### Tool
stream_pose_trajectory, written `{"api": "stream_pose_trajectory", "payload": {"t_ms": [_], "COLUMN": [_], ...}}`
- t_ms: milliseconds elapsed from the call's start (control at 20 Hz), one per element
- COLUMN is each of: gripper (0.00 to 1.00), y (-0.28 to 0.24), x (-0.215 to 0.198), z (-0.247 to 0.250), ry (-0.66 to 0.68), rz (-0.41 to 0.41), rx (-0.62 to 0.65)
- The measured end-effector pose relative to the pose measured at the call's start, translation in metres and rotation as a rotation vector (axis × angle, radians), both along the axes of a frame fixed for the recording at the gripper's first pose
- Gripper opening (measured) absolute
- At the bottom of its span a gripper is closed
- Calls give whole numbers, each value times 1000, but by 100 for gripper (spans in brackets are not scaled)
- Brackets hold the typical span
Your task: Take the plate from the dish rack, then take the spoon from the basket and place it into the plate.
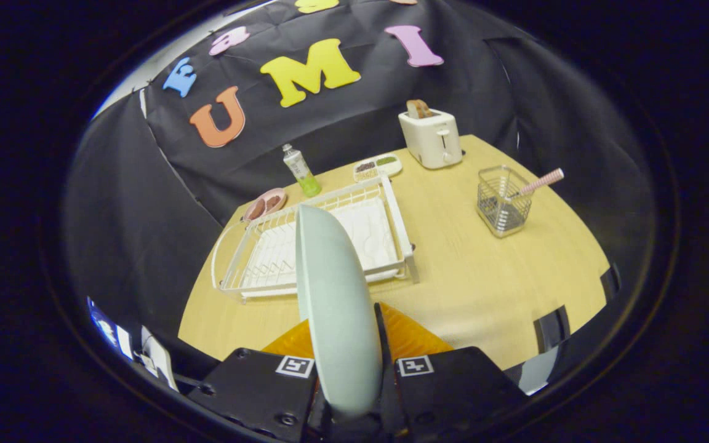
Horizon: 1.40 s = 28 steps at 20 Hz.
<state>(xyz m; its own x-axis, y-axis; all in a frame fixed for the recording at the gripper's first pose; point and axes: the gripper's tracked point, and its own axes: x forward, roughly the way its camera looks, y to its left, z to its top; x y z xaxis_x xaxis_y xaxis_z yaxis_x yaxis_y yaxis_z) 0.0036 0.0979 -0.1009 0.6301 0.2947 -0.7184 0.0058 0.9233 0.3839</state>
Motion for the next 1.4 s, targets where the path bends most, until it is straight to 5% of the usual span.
{"api": "stream_pose_trajectory", "payload": {"t_ms": [600,1400], "gripper": [36,45], "y": [0,-14], "x": [-9,22], "z": [-69,-102], "ry": [149,135], "rz": [-53,-56], "rx": [176,232]}}
